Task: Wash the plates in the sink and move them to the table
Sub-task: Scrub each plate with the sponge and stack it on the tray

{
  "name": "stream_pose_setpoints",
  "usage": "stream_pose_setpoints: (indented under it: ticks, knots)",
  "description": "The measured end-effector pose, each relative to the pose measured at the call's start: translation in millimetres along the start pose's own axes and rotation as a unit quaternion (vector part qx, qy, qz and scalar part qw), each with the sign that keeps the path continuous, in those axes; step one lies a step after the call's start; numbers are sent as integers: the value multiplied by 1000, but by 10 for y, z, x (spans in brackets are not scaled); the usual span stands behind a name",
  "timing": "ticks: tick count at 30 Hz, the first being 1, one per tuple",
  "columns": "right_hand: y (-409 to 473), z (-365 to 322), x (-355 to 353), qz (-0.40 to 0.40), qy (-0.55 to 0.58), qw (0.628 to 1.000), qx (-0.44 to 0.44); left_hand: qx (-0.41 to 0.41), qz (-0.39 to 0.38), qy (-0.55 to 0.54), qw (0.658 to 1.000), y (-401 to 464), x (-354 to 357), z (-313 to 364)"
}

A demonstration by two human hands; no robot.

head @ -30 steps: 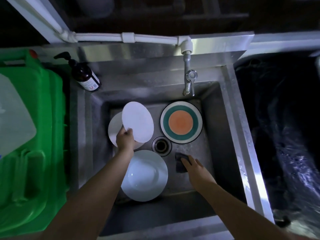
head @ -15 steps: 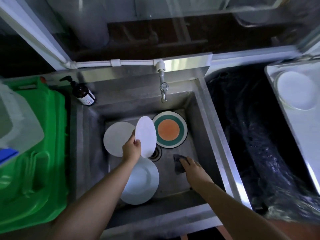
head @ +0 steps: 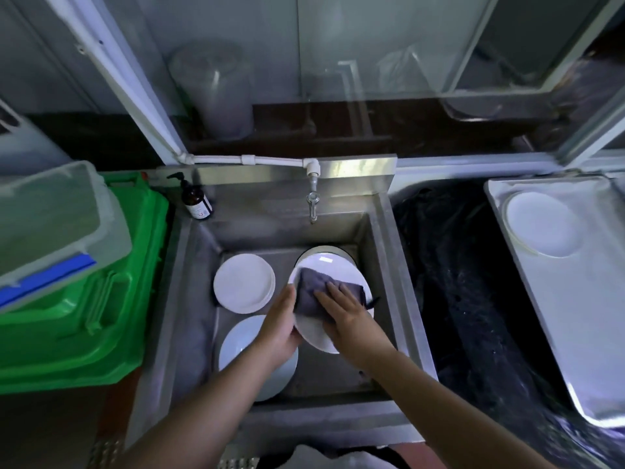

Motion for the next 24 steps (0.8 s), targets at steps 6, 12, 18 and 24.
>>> stream_pose_setpoints:
  ticks: [6, 12, 18, 24]
  knots:
    - [-160, -106, -90, 50, -72, 992, -87, 25, -42, -38, 998, -231, 139, 170]
    - [-161, -426, -166, 122, -179, 960, -178, 30, -52, -62, 996, -313, 162, 233]
    - [380, -410, -533, 135, -161, 974, -81, 52, -55, -52, 996, -320, 223, 430]
    - [488, -327, -619, 221, 28, 974, 35, 86, -66, -5, 994, -345, 311, 507]
Point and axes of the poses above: each hand's wrist, its own y-axis towards the middle knuckle, its own x-axis out of the palm, z = x × y, the point moved 8 cm from there along y, towards the middle knuckle, and after that the axes turned 4 degrees about y, right-handed, at the moved point
